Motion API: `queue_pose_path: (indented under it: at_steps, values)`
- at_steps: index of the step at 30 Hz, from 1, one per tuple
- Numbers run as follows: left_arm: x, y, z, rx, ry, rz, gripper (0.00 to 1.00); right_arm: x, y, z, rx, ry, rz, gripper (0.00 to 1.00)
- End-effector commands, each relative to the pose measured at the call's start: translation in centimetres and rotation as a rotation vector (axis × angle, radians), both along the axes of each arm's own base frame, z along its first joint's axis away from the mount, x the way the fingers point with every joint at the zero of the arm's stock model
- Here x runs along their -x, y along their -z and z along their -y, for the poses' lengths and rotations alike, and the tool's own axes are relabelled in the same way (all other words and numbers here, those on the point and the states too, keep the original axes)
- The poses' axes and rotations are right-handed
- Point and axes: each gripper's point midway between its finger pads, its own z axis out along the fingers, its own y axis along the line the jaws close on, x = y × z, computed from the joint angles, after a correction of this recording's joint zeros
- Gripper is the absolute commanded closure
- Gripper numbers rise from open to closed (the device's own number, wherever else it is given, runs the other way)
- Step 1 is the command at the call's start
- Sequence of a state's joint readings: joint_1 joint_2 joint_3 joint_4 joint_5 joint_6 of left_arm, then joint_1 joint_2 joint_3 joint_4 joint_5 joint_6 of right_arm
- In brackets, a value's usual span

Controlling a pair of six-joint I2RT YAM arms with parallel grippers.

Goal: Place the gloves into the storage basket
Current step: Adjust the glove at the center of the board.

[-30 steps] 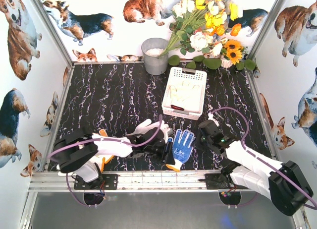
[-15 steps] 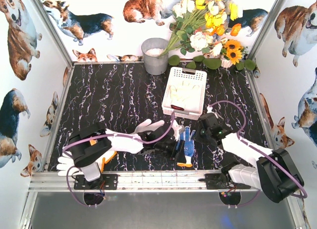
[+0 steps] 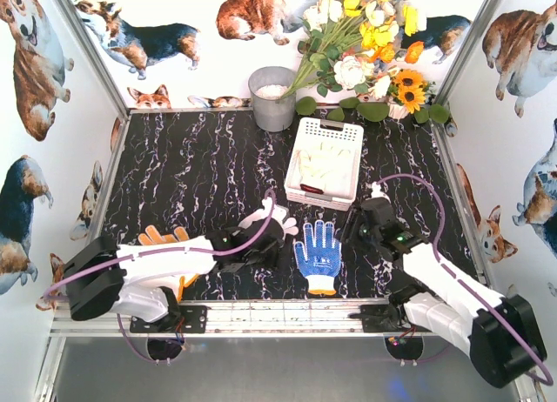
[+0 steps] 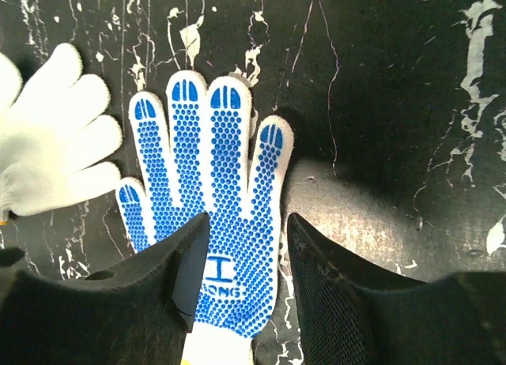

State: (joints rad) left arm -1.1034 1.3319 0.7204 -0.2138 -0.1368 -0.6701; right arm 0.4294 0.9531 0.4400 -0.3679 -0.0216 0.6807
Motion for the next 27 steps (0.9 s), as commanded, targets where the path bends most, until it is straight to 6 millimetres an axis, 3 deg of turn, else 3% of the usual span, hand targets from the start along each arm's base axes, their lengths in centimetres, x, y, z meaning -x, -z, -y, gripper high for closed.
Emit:
queue_pose_path:
  at_steps: [1, 4, 7, 10, 18, 21, 27]
  values:
    - [-2.2, 1.6, -5.3, -0.33, -0.062, 0.088, 0.38, -1.3, -3.2, 0.5, 0.007, 0.014, 0.086, 0.53]
    - [-3.3, 1.7, -6.1, -0.416, -0.078, 0.128, 0.4, -1.3, -3.8, 0.6, 0.009, 0.013, 0.094, 0.52]
    - [-4.2, 1.4, -5.3, -0.423, -0.071, 0.161, 0.4, -1.4, -4.2, 0.4, -0.005, 0.01, 0.101, 0.52]
    - [-4.4, 2.1, -4.2, -0.411, -0.042, 0.157, 0.42, -1.4, -4.3, 0.2, -0.016, 0.01, 0.099, 0.52]
    - [-4.0, 4.3, -3.9, -0.446, -0.009, 0.119, 0.46, -1.3, -4.0, 0.1, -0.029, 0.017, 0.092, 0.51]
    - [-4.5, 4.6, -3.9, -0.459, -0.018, 0.134, 0.53, -1.2, -4.0, 0.2, -0.031, 0.02, 0.088, 0.52]
    - [-5.7, 4.3, -4.8, -0.478, -0.062, 0.156, 0.78, -0.5, -4.5, -0.2, -0.065, 0.01, 0.074, 0.51]
